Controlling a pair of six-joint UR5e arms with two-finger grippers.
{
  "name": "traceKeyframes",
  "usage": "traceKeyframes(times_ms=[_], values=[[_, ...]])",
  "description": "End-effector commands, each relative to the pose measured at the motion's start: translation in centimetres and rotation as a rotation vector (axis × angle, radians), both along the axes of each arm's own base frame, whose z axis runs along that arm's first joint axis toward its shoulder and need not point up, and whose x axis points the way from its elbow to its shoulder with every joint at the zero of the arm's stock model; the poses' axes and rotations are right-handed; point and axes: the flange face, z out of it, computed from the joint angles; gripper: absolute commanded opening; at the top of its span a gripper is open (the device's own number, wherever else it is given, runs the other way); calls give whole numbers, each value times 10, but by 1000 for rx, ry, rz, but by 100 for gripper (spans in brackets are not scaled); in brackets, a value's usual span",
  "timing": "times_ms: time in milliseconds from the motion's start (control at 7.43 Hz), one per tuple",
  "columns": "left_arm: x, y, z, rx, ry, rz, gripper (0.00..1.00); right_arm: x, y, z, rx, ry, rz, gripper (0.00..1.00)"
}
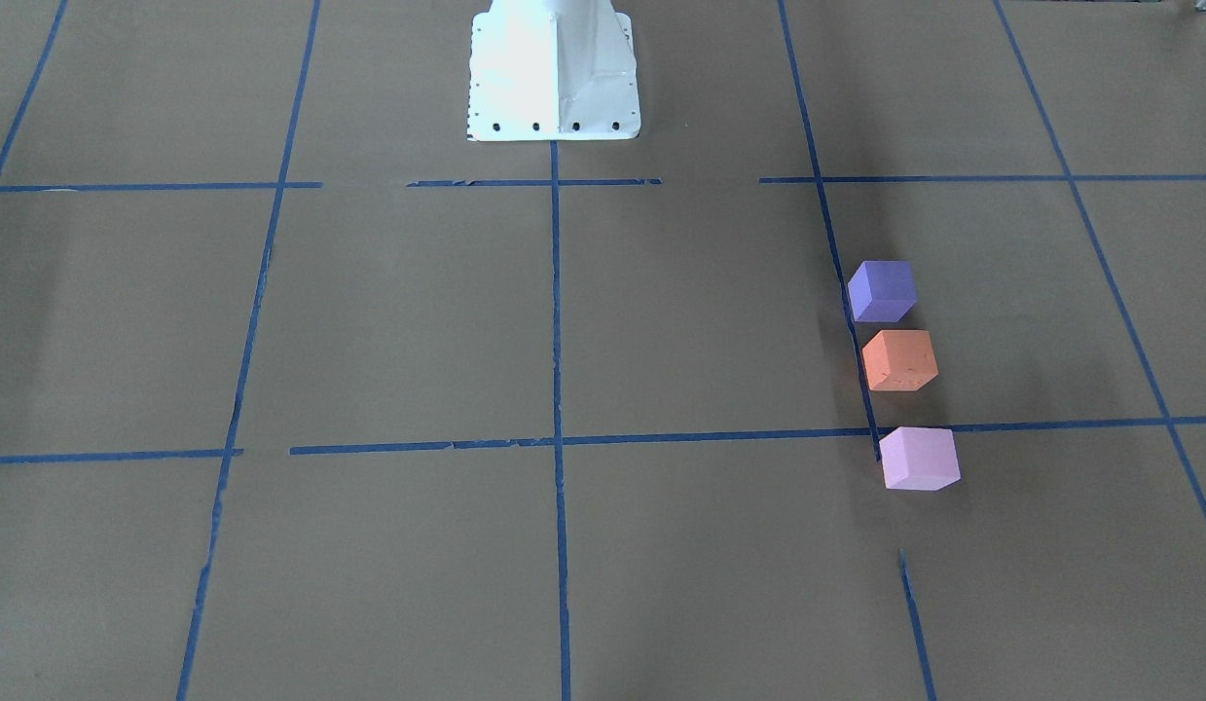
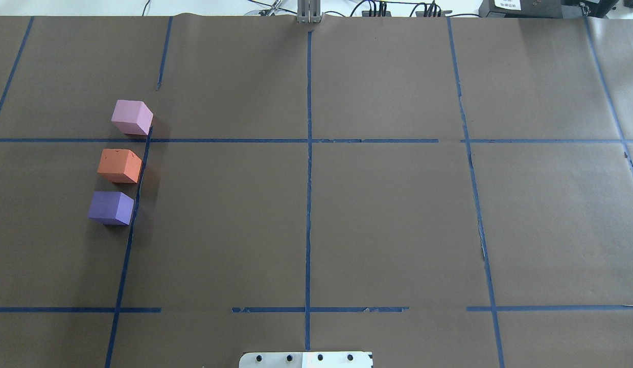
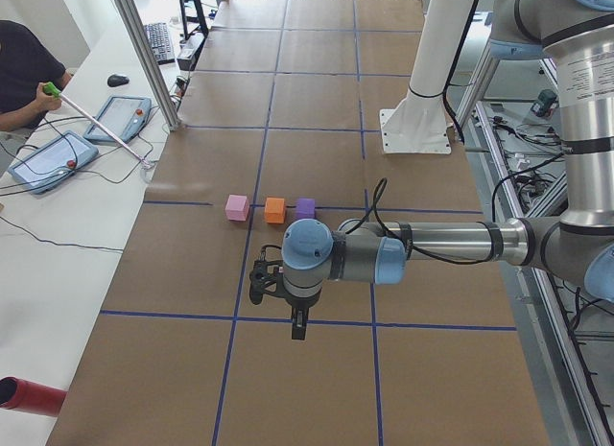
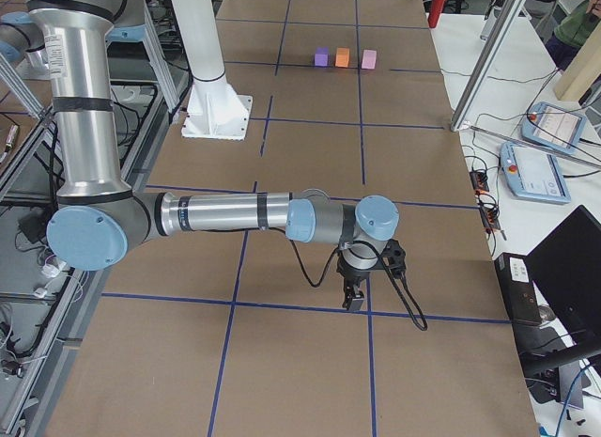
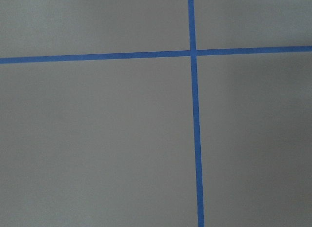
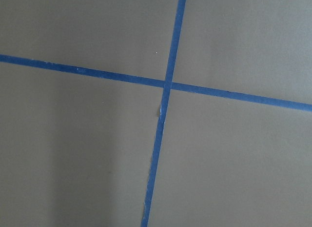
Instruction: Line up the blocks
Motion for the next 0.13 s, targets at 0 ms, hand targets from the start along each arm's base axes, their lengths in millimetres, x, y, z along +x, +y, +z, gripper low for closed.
traceKeyframes(times_ms=[0], values=[[0, 1, -1, -7, 7, -1, 100, 0, 0, 0, 0, 0, 0, 100]])
